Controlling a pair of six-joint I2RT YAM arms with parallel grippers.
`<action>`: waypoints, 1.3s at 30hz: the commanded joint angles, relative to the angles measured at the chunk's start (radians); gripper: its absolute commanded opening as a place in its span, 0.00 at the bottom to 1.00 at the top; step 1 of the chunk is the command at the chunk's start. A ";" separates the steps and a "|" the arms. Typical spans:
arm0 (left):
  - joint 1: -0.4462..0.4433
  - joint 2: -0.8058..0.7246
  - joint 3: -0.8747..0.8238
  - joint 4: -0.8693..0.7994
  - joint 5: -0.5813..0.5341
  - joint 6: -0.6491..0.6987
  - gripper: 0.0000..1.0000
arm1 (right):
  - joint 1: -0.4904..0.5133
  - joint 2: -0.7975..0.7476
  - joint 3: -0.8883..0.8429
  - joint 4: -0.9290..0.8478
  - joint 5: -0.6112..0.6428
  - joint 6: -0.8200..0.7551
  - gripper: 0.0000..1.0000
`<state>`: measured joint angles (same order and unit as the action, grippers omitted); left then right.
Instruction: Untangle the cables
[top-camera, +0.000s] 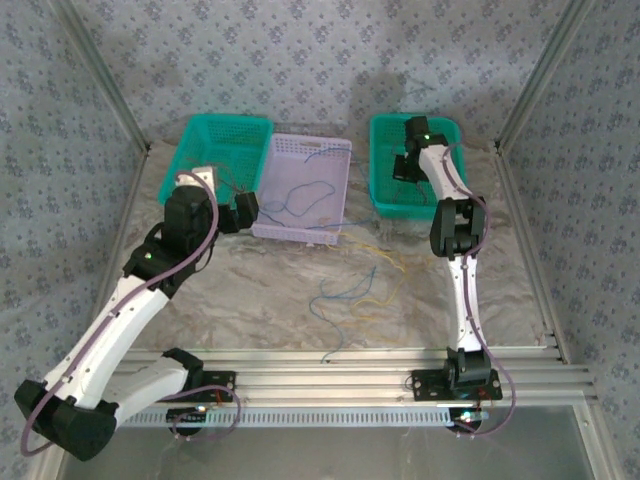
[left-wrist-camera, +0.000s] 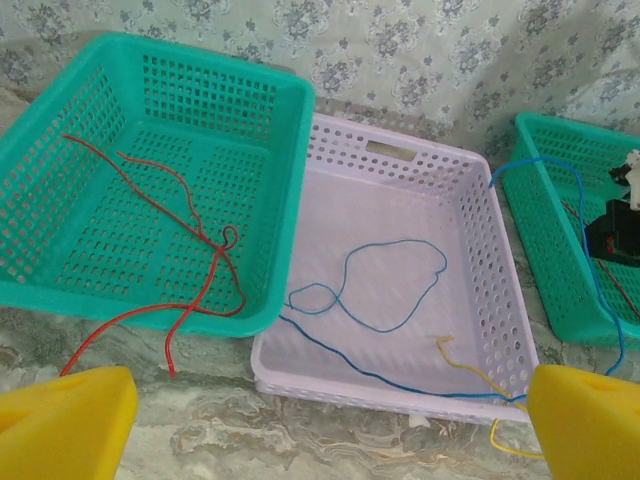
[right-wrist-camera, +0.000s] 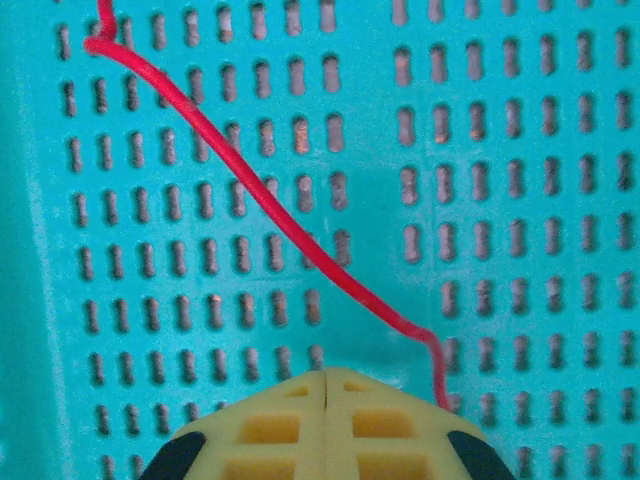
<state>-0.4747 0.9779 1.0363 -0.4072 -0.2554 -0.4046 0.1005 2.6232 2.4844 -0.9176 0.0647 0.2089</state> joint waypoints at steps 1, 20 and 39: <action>0.011 -0.007 -0.007 0.039 -0.012 0.004 1.00 | 0.015 -0.114 0.028 -0.016 0.112 -0.069 0.00; 0.021 -0.040 -0.046 0.067 -0.019 0.015 1.00 | 0.009 -0.228 -0.105 0.119 0.023 -0.144 0.56; 0.028 -0.024 -0.059 0.097 -0.019 0.050 1.00 | 0.004 -0.018 0.003 0.170 0.043 -0.199 0.62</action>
<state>-0.4549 0.9562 0.9764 -0.3401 -0.2596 -0.3759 0.1051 2.6186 2.4535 -0.7547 0.1051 0.0128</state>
